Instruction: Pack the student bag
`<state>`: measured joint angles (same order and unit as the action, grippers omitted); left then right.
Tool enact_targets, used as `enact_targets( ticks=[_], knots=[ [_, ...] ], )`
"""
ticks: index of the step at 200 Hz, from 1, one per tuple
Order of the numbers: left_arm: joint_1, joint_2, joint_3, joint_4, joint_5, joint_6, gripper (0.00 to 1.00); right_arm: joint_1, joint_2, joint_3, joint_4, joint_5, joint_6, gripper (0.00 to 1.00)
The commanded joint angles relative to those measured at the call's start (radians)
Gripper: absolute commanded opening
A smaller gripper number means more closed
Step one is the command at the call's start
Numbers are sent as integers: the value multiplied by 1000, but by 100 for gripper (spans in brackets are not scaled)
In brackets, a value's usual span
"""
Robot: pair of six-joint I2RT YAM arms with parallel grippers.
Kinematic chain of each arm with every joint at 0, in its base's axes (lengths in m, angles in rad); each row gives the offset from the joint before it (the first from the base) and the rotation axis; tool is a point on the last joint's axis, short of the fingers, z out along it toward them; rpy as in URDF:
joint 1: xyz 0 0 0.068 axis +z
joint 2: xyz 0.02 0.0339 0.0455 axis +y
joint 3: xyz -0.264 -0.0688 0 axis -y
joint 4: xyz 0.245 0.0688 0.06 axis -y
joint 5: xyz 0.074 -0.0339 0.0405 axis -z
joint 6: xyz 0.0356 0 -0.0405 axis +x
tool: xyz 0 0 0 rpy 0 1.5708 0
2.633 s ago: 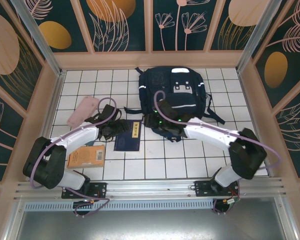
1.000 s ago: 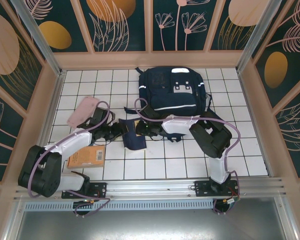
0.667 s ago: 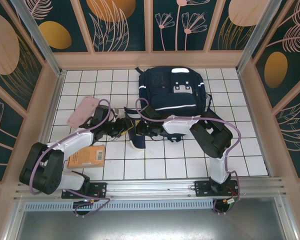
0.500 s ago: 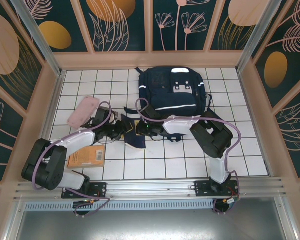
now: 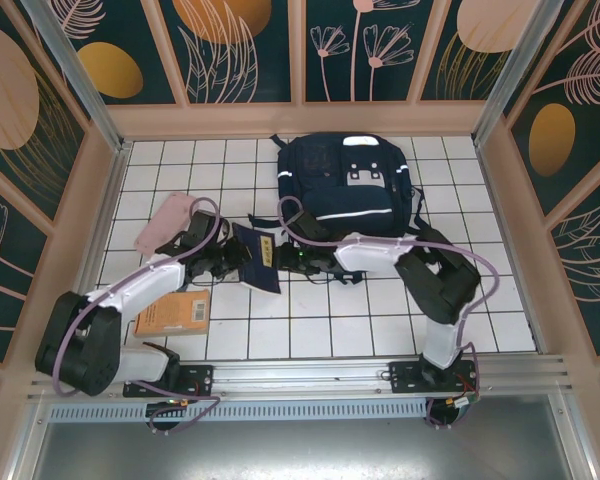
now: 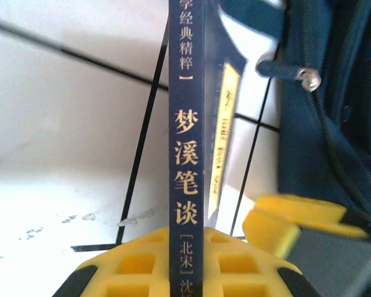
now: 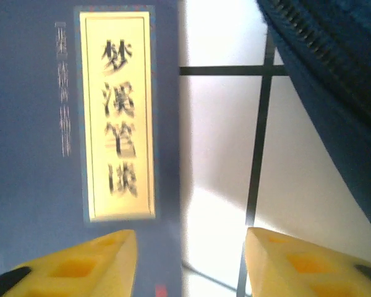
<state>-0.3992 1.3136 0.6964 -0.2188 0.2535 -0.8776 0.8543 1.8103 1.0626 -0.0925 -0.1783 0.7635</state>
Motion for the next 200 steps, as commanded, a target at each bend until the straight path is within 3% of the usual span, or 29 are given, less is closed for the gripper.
enact_targets(
  ticks=[1, 33, 96, 118, 164, 200],
  knots=[
    [-3, -85, 71, -91, -158, 23, 0, -28, -172, -48, 73, -28, -10, 65],
    [-3, -189, 115, -77, -226, -27, 0, -105, -323, -173, 240, -103, 51, 82],
    [-3, -253, 109, 410, -71, -228, 1, -167, -385, -280, 591, -357, 281, 94],
    [-7, -243, 95, 544, -106, -291, 2, -169, -379, -293, 721, -374, 393, 99],
    [-24, -194, 75, 746, -117, -376, 2, -173, -274, -235, 951, -377, 593, 99],
    [-30, -185, 57, 759, -187, -410, 2, -166, -196, -214, 1155, -355, 703, 94]
  ],
)
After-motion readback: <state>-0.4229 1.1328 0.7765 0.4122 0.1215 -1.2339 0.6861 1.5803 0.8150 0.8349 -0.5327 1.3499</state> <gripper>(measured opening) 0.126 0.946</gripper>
